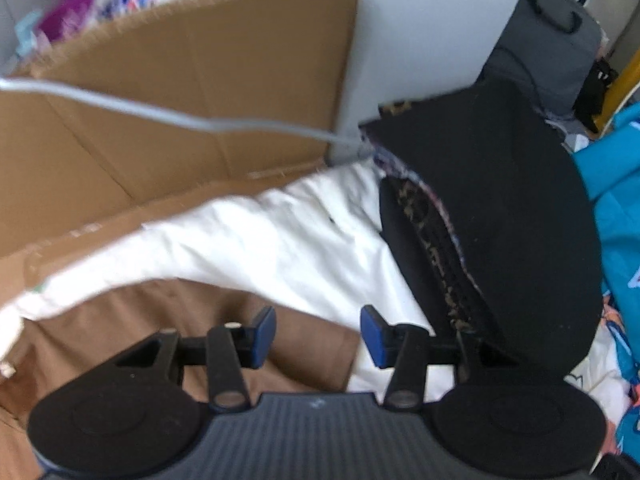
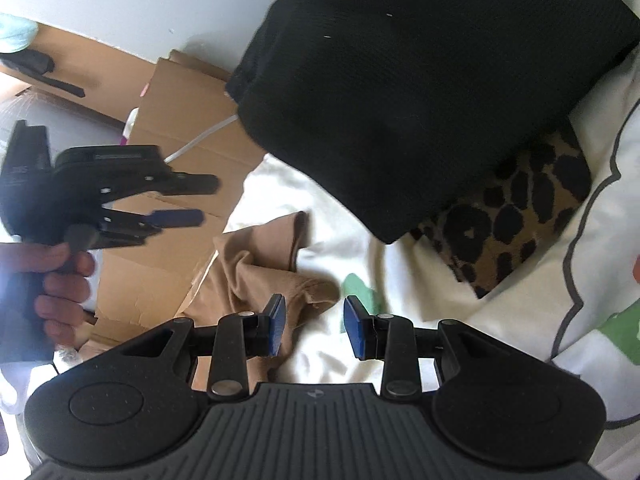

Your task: Fold clothes

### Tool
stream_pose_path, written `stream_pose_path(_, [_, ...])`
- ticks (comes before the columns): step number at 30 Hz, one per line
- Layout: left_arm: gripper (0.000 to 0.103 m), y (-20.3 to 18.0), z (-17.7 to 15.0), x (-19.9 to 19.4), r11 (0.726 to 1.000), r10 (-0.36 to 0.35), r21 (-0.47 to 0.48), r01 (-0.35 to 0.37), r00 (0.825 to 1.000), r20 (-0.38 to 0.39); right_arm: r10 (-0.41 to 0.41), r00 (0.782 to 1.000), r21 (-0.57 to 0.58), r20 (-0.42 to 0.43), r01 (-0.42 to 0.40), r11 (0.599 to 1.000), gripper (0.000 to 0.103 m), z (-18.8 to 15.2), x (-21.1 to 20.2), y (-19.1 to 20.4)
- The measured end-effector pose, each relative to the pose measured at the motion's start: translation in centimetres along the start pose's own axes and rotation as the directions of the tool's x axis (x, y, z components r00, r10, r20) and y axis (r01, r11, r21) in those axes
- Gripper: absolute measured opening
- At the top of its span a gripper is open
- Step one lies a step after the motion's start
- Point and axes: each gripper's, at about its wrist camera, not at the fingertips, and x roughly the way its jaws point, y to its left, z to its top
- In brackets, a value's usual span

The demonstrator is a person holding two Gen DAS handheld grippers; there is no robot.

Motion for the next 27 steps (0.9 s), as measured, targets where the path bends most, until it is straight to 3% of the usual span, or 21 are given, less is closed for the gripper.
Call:
stream_pose_path(4, [0.049, -1.0, -0.3, 2.9, 1.000, 0.022, 0.013, -0.022, 0.998, -0.052, 0.004, 1.000, 0.021, -0.013, -0.004, 1.000, 0.034, -0.2, 0.8, -0.4])
stream_pose_path(10, [0.048, -2.1, 0.2, 5.3, 1.000, -0.002, 0.014, 0.003, 0.995, -0.100, 0.001, 0.999, 0.006, -0.040, -0.001, 1.000, 0.034, -0.4, 2.0, -0.1])
stream_pose_path(19, [0.042, -3.7, -0.1, 9.2, 0.996, 0.072, 0.066, -0.059, 0.975, -0.212, 0.007, 0.998, 0.001, -0.059, -0.007, 1.000, 0.034, -0.5, 3.0, 0.1])
stream_pose_path(23, [0.042, -3.7, -0.5, 9.7, 0.994, 0.092, 0.081, -0.076, 0.973, -0.211, 0.018, 0.998, 0.008, -0.065, -0.017, 1.000, 0.034, -0.5, 3.3, 0.2])
stream_pose_path(24, [0.040, -3.6, -0.5, 9.8, 0.994, 0.094, 0.083, -0.078, 0.973, -0.209, 0.024, 0.998, 0.012, -0.066, -0.023, 1.000, 0.034, -0.5, 3.4, 0.2])
stream_pose_path(26, [0.023, -3.4, -0.5, 9.8, 0.992, 0.111, 0.088, -0.095, 0.973, -0.204, 0.039, 0.997, 0.034, -0.069, -0.036, 0.999, 0.034, -0.5, 3.5, 0.2])
stream_pose_path(27, [0.010, -3.0, -0.4, 9.6, 0.992, 0.114, 0.083, -0.098, 0.973, -0.202, 0.045, 0.997, 0.048, -0.070, -0.042, 0.998, 0.034, -0.6, 3.6, 0.1])
